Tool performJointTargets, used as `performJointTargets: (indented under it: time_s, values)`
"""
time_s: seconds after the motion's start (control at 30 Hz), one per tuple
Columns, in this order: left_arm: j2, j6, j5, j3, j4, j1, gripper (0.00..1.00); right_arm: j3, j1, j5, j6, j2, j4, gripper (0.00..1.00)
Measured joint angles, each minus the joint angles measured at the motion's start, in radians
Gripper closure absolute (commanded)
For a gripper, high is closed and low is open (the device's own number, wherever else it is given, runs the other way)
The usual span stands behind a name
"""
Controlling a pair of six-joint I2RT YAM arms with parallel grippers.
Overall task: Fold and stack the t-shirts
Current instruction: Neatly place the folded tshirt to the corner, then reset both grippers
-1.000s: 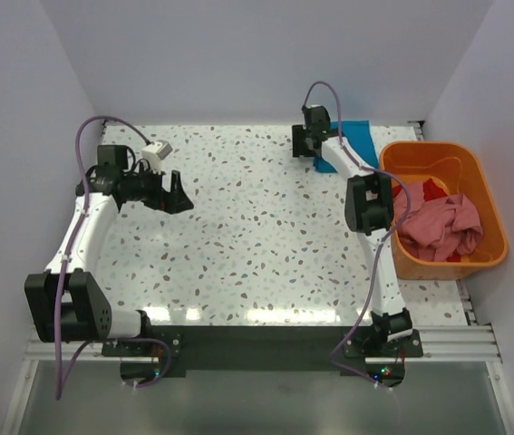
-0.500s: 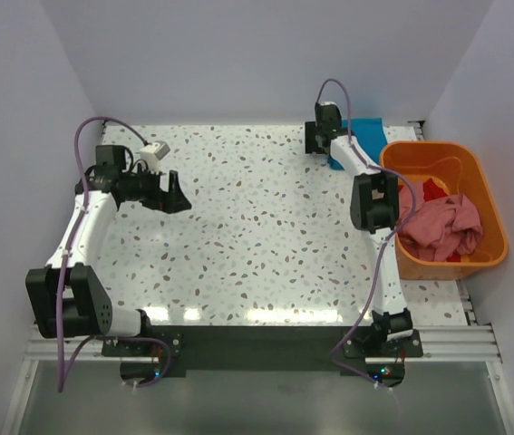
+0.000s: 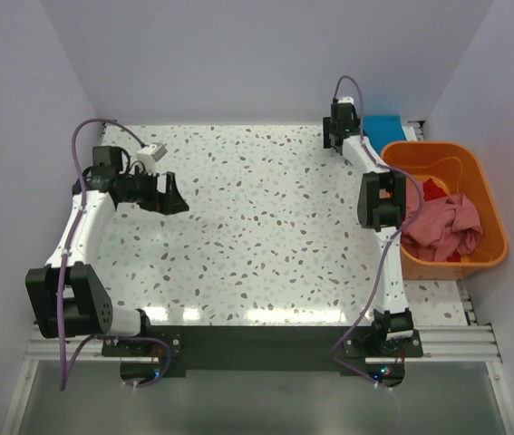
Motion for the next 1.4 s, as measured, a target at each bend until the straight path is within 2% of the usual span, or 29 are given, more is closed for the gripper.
performJointTargets:
  time_s: [0.2, 0.37, 0.5, 0.67, 0.9, 1.0, 1.17, 1.27, 1.4]
  values:
    - [0.0, 0.0, 0.0, 0.0, -0.001, 0.002, 0.0, 0.0, -0.026, 0.016, -0.036, 0.002, 0.025, 0.27]
    - [0.0, 0.0, -0.006, 0.0, 0.0, 0.002, 0.0, -0.001, -0.031, -0.013, -0.058, 0.005, 0.032, 0.1]
    - [0.002, -0.001, -0.018, 0.013, 0.0, 0.002, 0.0, -0.05, -0.02, -0.107, -0.082, -0.026, 0.065, 0.04]
    - [0.025, 0.0, -0.024, 0.098, 0.017, 0.002, 0.0, -0.124, 0.022, -0.25, -0.092, -0.158, 0.064, 0.01]
    - [0.098, -0.006, -0.054, 0.259, 0.086, 0.002, 0.0, -0.19, 0.111, -0.401, -0.1, -0.519, 0.0, 0.01]
    - [0.133, -0.025, -0.082, 0.316, 0.134, 0.0, 0.0, -0.321, 0.157, -0.439, -0.107, -0.746, -0.04, 0.01]
    - [0.151, -0.057, -0.175, 0.318, 0.187, -0.047, 0.0, -0.665, 0.222, -0.453, -0.114, -1.06, -0.111, 0.01]
    - [0.127, -0.065, -0.236, 0.233, 0.222, -0.116, 0.0, -0.877, 0.235, -0.462, -0.11, -1.173, -0.15, 0.01]
    - [0.04, -0.082, -0.293, -0.002, 0.264, -0.229, 0.0, -1.149, 0.237, -0.461, -0.102, -1.282, -0.22, 0.01]
